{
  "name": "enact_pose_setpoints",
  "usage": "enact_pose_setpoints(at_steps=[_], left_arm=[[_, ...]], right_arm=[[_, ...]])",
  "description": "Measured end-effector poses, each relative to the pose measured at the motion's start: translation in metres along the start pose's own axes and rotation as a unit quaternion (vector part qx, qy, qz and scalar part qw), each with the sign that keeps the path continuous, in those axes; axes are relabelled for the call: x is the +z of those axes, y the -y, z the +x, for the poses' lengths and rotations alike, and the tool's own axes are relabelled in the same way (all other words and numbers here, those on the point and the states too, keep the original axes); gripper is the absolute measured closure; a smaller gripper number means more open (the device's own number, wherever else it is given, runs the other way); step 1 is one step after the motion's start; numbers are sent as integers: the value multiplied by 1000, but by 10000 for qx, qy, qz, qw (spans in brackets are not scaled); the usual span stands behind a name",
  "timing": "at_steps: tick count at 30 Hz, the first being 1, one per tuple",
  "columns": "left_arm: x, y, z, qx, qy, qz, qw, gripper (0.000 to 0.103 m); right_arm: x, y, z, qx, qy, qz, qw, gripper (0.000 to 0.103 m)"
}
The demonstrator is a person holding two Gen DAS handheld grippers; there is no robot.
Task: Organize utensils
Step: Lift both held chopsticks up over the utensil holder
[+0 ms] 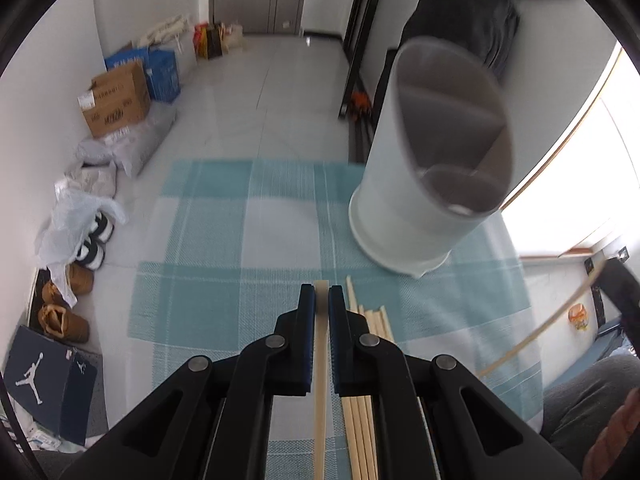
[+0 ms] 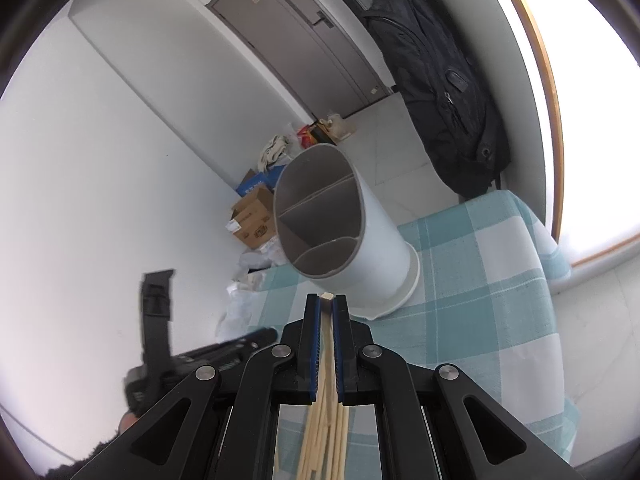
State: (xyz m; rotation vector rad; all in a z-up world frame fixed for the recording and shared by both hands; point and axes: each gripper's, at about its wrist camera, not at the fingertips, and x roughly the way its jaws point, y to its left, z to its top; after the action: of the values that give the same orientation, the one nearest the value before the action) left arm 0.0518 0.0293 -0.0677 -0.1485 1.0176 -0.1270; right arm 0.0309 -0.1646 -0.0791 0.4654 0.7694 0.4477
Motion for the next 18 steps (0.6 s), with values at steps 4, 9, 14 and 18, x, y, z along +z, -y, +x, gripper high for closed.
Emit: enact_pose_setpoints(at_steps=[4, 9, 14, 18], left_arm=[[3, 4, -18, -145, 338, 56, 9993, 100], [5, 11, -27, -172, 532, 206, 9982, 100], [10, 16, -45, -297, 696, 355, 9965, 100], [15, 22, -57, -416, 766, 423, 9953, 100]], right_arm=[[-1, -13, -3, -24, 114, -150, 9998, 98], [-2, -32, -5, -99, 209, -463, 9987, 98], [-1, -46, -6, -142, 278, -665, 9973, 98], [4, -53, -10, -180, 343, -774, 9962, 98]])
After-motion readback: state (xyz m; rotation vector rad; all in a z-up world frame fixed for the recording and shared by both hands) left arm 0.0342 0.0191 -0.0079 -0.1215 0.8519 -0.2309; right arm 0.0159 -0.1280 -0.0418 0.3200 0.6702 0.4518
